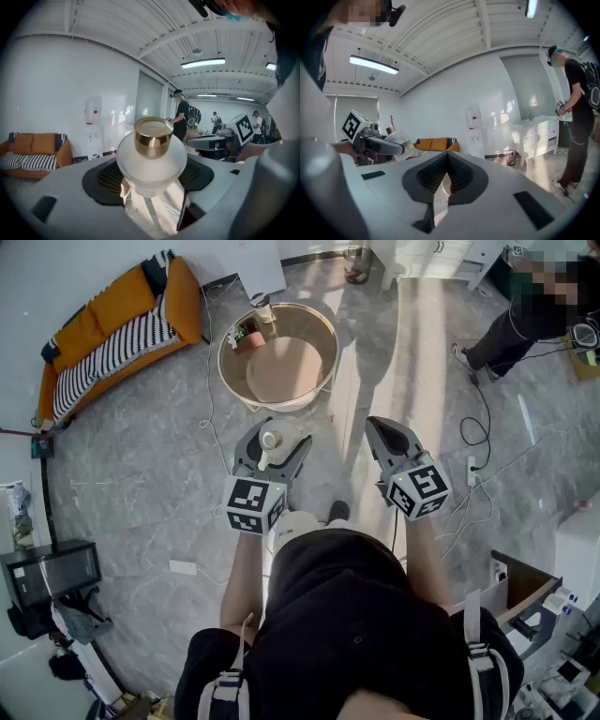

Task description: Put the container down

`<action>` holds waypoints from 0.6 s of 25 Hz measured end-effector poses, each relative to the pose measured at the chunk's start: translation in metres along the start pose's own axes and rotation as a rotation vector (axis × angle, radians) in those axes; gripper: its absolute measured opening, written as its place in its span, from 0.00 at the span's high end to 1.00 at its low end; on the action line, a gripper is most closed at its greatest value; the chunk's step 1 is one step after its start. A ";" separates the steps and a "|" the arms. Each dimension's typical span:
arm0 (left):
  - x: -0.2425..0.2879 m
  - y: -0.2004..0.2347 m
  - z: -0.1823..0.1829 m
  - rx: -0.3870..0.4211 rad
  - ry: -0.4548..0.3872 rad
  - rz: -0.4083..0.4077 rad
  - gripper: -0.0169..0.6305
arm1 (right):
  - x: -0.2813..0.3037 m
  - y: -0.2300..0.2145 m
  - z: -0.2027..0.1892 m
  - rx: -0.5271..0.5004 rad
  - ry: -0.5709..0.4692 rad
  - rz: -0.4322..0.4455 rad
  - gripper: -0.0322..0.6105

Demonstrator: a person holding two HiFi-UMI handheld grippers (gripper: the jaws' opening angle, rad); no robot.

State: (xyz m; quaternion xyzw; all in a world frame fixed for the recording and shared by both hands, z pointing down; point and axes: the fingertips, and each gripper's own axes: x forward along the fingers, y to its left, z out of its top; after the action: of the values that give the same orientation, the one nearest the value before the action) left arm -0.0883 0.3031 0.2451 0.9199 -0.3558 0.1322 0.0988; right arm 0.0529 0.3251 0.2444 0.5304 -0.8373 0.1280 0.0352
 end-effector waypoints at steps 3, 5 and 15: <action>-0.005 0.002 -0.006 -0.026 -0.006 -0.010 0.45 | 0.006 0.016 0.004 -0.001 -0.019 0.011 0.95; -0.007 0.002 -0.009 -0.032 -0.002 -0.009 0.45 | 0.009 0.028 0.005 -0.014 -0.020 0.031 0.95; -0.014 -0.009 -0.016 -0.016 0.016 0.008 0.45 | -0.011 0.033 -0.003 -0.030 0.000 0.043 0.95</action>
State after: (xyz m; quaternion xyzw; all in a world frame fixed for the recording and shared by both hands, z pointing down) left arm -0.0950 0.3230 0.2545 0.9164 -0.3599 0.1373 0.1087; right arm 0.0284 0.3490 0.2392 0.5117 -0.8503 0.1161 0.0403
